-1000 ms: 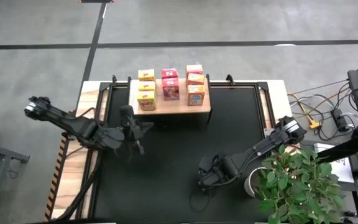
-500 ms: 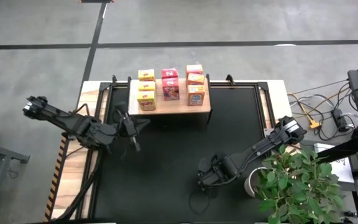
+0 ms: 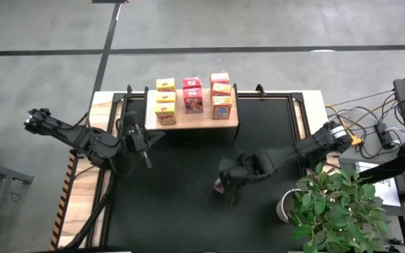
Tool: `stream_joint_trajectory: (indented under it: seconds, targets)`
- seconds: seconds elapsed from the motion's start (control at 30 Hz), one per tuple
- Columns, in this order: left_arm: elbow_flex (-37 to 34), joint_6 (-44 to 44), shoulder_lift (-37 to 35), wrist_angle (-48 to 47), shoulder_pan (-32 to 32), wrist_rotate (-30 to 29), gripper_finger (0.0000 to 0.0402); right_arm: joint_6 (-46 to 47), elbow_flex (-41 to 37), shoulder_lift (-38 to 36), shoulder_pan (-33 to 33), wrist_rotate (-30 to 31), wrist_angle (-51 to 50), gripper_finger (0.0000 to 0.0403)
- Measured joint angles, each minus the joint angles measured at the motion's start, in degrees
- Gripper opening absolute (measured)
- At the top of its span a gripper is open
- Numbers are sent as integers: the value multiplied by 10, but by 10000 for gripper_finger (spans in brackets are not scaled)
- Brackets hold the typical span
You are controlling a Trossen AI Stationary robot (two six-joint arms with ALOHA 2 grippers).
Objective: Stack cereal on shelf
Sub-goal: Put the red cereal box aligned with the other red cereal boxes on the shelf
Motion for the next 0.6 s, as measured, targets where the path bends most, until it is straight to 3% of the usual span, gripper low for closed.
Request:
stream_joint_trajectory:
  seconds: [0.23, 0.6]
  targets:
    - [-58, 63, -40, 102, 0, 1, 0, -133, 26, -18, -92, -20, 48, 203]
    - [-177, 141, -104, 275, 0, 0, 0, -349, 245, 29, -202, -23, 4, 203]
